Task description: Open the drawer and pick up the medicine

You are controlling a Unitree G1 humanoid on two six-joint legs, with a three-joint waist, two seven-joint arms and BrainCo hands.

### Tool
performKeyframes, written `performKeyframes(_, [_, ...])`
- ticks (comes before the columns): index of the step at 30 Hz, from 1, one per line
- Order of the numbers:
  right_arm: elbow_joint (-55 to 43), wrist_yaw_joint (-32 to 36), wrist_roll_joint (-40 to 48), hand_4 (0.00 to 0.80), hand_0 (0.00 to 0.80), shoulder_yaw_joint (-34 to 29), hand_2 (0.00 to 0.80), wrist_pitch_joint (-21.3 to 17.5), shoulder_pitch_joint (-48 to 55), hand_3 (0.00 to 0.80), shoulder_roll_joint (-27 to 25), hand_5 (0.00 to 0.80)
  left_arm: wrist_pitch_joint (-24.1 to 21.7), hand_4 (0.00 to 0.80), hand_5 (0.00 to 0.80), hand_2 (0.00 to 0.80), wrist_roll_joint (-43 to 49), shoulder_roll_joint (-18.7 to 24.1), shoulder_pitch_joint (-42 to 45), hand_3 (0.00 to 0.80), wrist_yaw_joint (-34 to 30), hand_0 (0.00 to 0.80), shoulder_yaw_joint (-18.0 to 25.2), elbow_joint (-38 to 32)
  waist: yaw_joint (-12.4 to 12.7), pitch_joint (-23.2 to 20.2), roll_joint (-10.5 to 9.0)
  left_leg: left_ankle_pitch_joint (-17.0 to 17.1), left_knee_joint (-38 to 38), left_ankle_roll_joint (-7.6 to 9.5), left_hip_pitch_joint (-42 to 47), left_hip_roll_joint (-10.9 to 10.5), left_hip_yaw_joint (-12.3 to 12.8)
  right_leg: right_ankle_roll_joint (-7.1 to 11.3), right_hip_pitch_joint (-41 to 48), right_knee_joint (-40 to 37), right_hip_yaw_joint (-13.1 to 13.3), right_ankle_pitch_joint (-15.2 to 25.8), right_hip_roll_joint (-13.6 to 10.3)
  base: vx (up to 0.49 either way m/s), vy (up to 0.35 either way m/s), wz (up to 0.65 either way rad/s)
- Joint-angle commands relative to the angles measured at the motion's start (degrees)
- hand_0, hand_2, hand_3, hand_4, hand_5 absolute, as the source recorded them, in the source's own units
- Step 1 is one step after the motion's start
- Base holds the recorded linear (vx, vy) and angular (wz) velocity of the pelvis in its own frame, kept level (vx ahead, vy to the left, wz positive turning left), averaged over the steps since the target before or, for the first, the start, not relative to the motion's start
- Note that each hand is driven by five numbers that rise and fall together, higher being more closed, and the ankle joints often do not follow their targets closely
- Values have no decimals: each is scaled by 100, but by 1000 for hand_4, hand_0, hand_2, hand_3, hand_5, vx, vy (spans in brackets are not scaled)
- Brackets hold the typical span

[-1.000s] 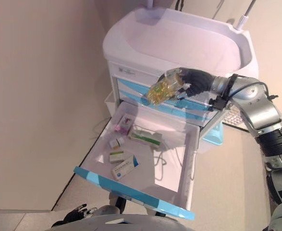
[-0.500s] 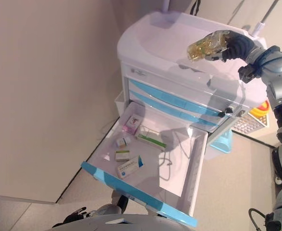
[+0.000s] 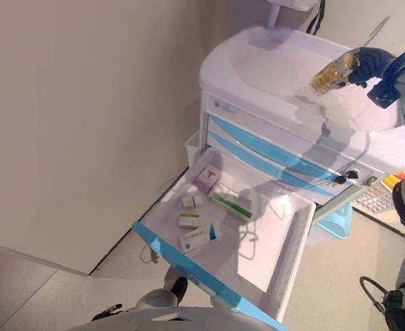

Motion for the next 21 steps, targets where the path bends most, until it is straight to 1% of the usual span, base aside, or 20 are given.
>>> performKeyframes(1, [28, -60, -199, 800, 800, 486, 800, -90, -1009, 800, -263, 800, -28, 0, 0, 0, -58, 351, 74, 0, -90, 0, -190, 181, 167, -177, -366, -417, 5, 158, 200, -271, 157, 93, -104, 356, 114, 103, -17, 52, 15, 4])
performKeyframes(2, [140, 40, -430, 800, 800, 686, 800, 63, -1204, 800, -182, 800, -33, 0, 0, 0, -92, 389, 89, 0, -92, 0, -186, 181, 205, -159, -394, -416, 5, 166, 193, -270, 146, 102, -102, 347, 103, 112, -19, 62, 19, 2])
performKeyframes(5, [325, 208, -664, 800, 800, 898, 800, 246, -1430, 800, -98, 800, -45, 0, 0, 0, -160, 428, 79, 0, -80, 0, -190, 174, 245, -112, -432, -406, 5, 175, 157, -256, 143, 116, -134, 350, 98, 127, -21, 41, 13, 3])
performKeyframes(12, [550, 437, -1120, 800, 800, 1218, 800, 439, -1603, 800, -237, 800, -131, 0, 0, 0, -232, 470, 153, 0, -61, 0, -115, 72, 289, 0, -484, -382, 5, 194, 60, -250, 118, 146, -232, 366, 120, 156, -28, 8, 6, 6])
performKeyframes(15, [467, 594, -1179, 800, 800, 1230, 800, 598, -1582, 800, -338, 800, -148, 0, 0, 0, -251, 520, 171, 0, -94, 0, -53, 33, 280, 62, -510, -373, 5, 202, 10, -233, 138, 164, -309, 392, 146, 179, -31, -4, 1, 1])
performKeyframes(21, [483, 858, -1353, 800, 800, 1217, 800, 608, -1424, 800, -384, 800, -204, 0, 0, 0, -279, 541, 147, 0, -87, 0, -41, -4, 273, 152, -558, -382, 5, 210, -40, -205, 160, 185, -394, 416, 180, 199, -27, 0, 0, 0])
